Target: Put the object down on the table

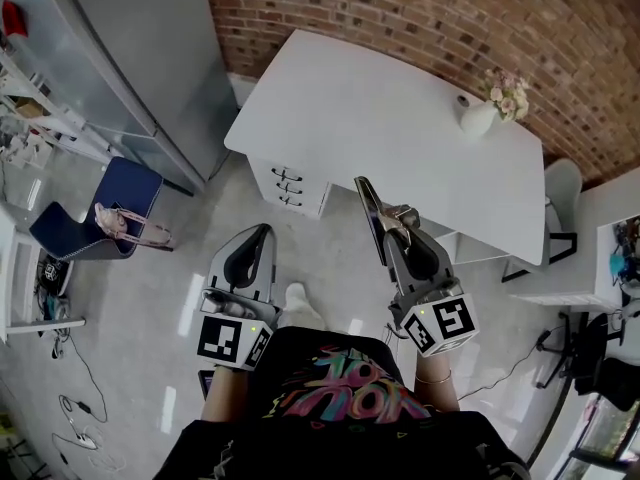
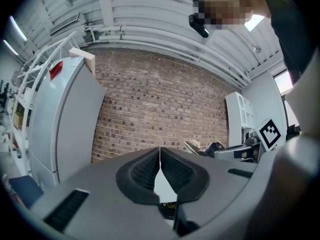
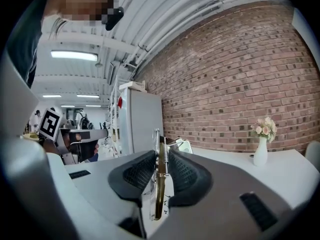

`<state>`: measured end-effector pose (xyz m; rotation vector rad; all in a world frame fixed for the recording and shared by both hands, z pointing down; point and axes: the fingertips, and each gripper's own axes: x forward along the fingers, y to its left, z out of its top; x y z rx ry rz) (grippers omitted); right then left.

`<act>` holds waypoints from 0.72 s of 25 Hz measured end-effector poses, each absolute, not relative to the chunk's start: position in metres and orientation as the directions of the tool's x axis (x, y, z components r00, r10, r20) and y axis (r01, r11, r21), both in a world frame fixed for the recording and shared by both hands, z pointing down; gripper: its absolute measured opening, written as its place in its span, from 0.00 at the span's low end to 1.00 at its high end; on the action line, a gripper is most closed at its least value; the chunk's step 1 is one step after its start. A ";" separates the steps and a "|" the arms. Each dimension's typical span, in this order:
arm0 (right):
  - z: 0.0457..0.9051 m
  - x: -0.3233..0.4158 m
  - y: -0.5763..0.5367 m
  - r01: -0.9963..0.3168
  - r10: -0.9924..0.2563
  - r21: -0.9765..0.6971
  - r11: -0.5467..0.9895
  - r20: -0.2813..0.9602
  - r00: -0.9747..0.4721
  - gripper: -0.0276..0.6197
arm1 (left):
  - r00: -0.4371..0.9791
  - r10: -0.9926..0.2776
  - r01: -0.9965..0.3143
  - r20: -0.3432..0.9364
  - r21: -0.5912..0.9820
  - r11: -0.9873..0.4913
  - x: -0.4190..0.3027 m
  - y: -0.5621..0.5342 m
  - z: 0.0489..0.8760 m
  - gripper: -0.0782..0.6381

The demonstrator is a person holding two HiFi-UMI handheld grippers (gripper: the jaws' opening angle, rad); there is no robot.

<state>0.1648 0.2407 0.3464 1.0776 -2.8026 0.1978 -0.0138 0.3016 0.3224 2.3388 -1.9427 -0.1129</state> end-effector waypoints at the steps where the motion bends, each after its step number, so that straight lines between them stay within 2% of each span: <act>1: 0.347 0.155 0.233 -0.674 -0.656 -0.077 0.735 0.174 -0.734 0.20 | 0.184 -0.983 -0.975 0.006 0.127 -0.182 -0.023 0.294 0.323 0.15; 10: 0.360 0.091 0.194 -0.682 -0.657 -0.103 0.724 0.199 -0.727 0.20 | 0.191 -0.981 -0.973 0.025 0.135 -0.186 -0.086 0.252 0.335 0.15; 18: 0.369 0.080 0.175 -0.701 -0.672 -0.108 0.705 0.215 -0.709 0.20 | 0.184 -0.982 -0.972 0.042 0.155 -0.175 -0.106 0.239 0.348 0.15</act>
